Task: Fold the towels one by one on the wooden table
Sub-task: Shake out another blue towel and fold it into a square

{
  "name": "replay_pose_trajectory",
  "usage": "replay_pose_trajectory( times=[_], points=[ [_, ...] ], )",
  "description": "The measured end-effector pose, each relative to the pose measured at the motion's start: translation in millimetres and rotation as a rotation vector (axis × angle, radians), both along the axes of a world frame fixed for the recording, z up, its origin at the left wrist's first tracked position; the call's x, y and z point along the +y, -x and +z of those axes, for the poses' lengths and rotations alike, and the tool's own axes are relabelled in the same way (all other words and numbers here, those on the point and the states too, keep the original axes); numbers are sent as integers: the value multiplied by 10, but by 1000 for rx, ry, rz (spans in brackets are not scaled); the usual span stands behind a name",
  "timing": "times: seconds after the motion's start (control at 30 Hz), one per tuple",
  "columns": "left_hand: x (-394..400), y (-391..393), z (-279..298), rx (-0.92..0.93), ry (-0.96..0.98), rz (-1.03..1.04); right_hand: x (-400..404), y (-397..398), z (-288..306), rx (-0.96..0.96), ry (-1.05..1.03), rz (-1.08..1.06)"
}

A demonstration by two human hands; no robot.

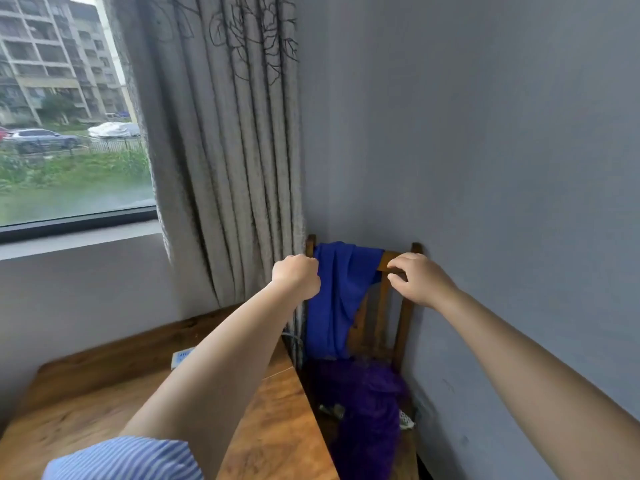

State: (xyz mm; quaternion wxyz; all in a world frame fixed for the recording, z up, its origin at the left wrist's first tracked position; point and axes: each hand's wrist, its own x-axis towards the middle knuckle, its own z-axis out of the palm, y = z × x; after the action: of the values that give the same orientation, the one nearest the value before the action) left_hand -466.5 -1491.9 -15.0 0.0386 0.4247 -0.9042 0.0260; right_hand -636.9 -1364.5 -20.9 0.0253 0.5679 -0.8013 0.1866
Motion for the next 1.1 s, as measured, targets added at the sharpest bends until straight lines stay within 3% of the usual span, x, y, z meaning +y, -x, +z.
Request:
replay_pose_trajectory(
  times=[0.23,0.67,0.93,1.1],
  points=[
    [-944,544,-187,3,-94,18,-878,685,-98,-7,-70,-54],
    [-2030,1601,-831,4,-309,145,-2178,1797,-964,0,-234,-34],
    [-2390,2157,-1199,-41,-303,221,-2726,2115,-1306,132,-328,108],
    [-2506,2213,-1242,-111,-188,170,-2863,2132,-1284,133,-345,228]
  ],
)
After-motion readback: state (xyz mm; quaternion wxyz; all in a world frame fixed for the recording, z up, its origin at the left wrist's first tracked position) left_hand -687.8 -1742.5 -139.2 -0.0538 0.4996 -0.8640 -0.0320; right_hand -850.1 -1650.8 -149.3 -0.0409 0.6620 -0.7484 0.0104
